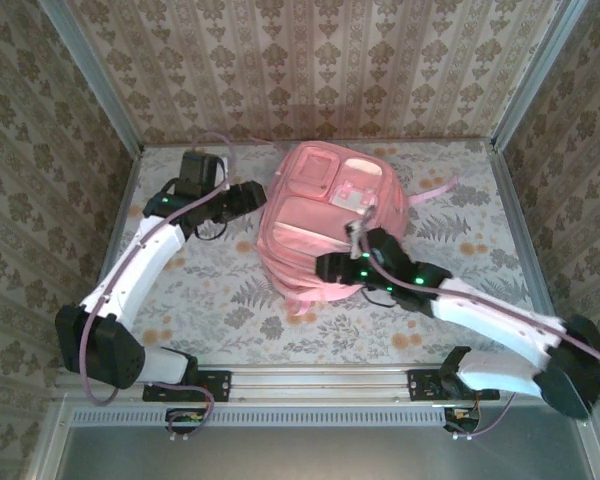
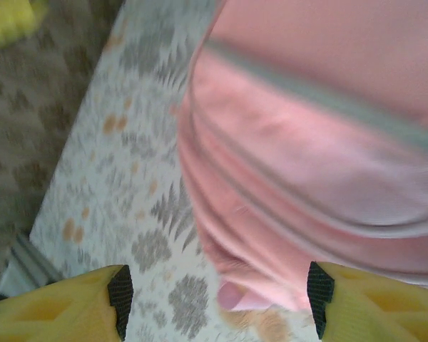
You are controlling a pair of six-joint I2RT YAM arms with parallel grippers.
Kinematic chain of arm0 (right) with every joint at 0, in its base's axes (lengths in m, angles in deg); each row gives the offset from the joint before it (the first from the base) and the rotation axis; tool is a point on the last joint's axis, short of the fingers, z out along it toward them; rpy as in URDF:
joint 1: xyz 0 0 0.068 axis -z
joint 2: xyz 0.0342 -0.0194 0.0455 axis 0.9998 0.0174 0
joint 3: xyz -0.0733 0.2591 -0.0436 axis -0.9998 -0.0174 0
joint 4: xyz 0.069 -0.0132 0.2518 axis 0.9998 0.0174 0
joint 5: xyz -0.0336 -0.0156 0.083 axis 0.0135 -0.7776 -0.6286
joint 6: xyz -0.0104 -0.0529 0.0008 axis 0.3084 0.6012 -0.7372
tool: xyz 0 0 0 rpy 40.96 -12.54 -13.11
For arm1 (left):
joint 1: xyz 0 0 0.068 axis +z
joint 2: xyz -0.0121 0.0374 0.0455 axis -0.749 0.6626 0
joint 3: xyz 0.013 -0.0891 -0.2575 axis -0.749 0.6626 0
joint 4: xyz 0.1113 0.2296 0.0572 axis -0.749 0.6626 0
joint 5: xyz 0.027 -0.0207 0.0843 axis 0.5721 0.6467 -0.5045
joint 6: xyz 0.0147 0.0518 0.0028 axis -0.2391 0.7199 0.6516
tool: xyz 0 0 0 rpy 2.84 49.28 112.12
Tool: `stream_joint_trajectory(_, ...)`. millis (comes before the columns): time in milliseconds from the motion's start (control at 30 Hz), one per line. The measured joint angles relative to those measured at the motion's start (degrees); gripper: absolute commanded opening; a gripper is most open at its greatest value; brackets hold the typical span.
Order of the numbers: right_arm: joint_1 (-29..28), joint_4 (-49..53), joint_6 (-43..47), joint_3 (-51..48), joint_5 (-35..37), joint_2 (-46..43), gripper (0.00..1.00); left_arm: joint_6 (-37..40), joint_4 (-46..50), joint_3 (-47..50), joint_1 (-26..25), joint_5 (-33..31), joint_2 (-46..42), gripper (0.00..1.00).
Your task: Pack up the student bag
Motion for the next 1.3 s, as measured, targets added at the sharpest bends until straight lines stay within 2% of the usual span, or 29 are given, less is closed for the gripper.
stream_joint_trajectory(100,6.86,1.38,2.32,-6.14,4.57,-10.38,0.65,1.77,0.57,2.01,-4.52,0.37,0.02,0.66)
stream_joint_trajectory(200,13.2,3.8,4.59,-10.82,8.31,-15.67,0.52,2.19,0.39,4.74,-9.7,0.59,0.02,0.66)
stream_joint_trajectory(267,17.0,5.05,4.94,-11.43,8.41,-14.88,0.44,2.03,0.39,6.69,-12.96,0.76,0.02,0.67)
stream_joint_trajectory(333,21.11,4.68,4.81,-11.34,6.05,-10.73,0.3,1.25,0.02,8.76,-15.15,1.14,-0.15,0.67)
stream_joint_trajectory(400,23.43,4.28,4.26,-10.88,3.54,-4.98,0.21,0.48,-0.09,10.8,-15.58,1.03,-1.03,0.67)
stream_joint_trajectory(467,23.8,3.69,3.21,-9.81,0.55,1.81,0.17,-0.02,0.55,12.15,-15.1,0.09,-2.75,0.68)
stream_joint_trajectory(567,22.08,2.21,1.77,-7.45,-3.21,10.95,0.17,-0.02,1.33,12.2,-13.81,-1.2,-5.95,0.68)
stream_joint_trajectory(667,17.66,1.6,0.98,-2.43,-4.68,19.23,0.17,0.0,2.08,11.89,-11.74,-1.53,-8.46,0.68)
stream_joint_trajectory(867,7.89,0.74,-0.2,9.51,-7.26,28.89,0.36,0.28,3.43,11.37,-8.35,-1.66,-9.31,0.69)
stream_joint_trajectory(1033,6.01,-0.17,0.0,13.4,-8.33,28.74,0.42,0.26,3.96,10.84,-6.58,-1.46,-8.52,0.71)
stream_joint_trajectory(1200,6.62,3.02,0.79,10.93,-3.04,23.02,0.44,-2.03,6.4,7.3,-5.49,-2.75,-4.24,0.71)
stream_joint_trajectory(1300,6.93,5.2,1.99,7.54,0.76,17.64,0.45,-5.25,11.5,0.22,-5.25,-5.95,2.08,0.74)
